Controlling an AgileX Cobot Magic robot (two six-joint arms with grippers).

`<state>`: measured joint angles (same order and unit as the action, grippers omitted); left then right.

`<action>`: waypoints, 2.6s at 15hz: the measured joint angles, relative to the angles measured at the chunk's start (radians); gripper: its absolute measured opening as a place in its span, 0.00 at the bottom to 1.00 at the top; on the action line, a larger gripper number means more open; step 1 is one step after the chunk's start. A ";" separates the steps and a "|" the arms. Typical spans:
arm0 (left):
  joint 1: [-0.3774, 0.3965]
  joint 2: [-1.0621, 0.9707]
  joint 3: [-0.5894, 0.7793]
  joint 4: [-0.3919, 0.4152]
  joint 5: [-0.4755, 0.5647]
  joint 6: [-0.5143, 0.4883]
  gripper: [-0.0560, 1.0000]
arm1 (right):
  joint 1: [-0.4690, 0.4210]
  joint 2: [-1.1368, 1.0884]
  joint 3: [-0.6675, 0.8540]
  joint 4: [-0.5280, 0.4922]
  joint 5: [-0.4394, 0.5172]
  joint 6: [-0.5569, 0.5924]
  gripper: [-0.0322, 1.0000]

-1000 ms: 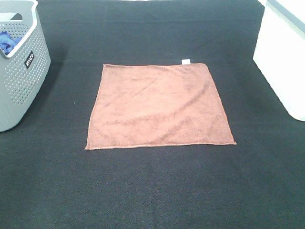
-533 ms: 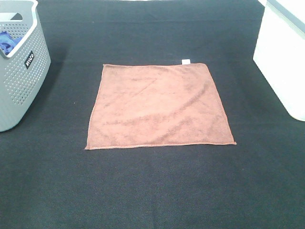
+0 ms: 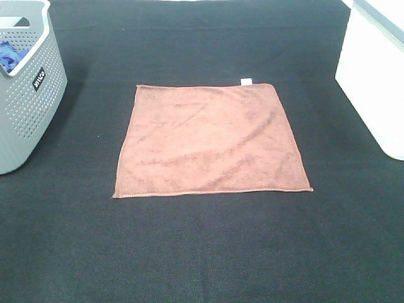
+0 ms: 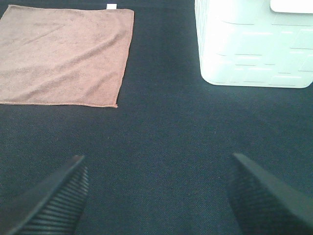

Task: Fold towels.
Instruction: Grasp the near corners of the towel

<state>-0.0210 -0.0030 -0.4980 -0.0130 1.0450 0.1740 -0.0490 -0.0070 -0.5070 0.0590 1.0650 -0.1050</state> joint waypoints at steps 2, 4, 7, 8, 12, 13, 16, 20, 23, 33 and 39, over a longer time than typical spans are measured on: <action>0.000 0.000 0.000 0.000 0.000 0.000 0.77 | 0.000 0.000 0.000 0.000 0.000 0.000 0.75; 0.000 0.000 0.000 0.000 0.000 0.000 0.77 | 0.000 0.000 0.000 0.000 0.000 0.000 0.75; 0.000 0.000 0.000 0.000 0.000 0.000 0.77 | 0.000 0.000 0.000 0.000 0.000 0.000 0.75; 0.000 0.000 0.000 0.000 0.000 0.000 0.77 | 0.000 0.000 0.000 0.000 0.000 0.000 0.75; 0.000 0.000 0.000 0.000 0.000 0.000 0.77 | 0.000 0.000 0.000 0.000 0.000 0.000 0.75; 0.000 0.000 0.000 0.000 0.000 0.000 0.77 | 0.000 0.000 0.000 0.000 0.000 0.000 0.75; 0.000 0.000 -0.001 -0.007 -0.001 -0.005 0.77 | 0.000 0.000 0.000 0.000 -0.001 0.000 0.75; 0.000 0.031 -0.018 -0.077 -0.203 -0.065 0.77 | 0.000 0.067 -0.013 0.000 -0.071 0.000 0.75; 0.000 0.153 0.006 -0.202 -0.433 -0.081 0.77 | 0.000 0.201 -0.016 0.001 -0.227 0.000 0.75; 0.000 1.032 0.013 -0.991 -0.566 0.312 0.76 | 0.000 1.062 -0.138 0.404 -0.512 -0.175 0.75; 0.000 1.460 -0.092 -1.425 -0.419 0.767 0.75 | 0.000 1.448 -0.341 0.509 -0.412 -0.212 0.75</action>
<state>-0.0210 1.4570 -0.5900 -1.4380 0.6260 0.9410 -0.0490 1.4410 -0.8480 0.5680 0.6530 -0.3170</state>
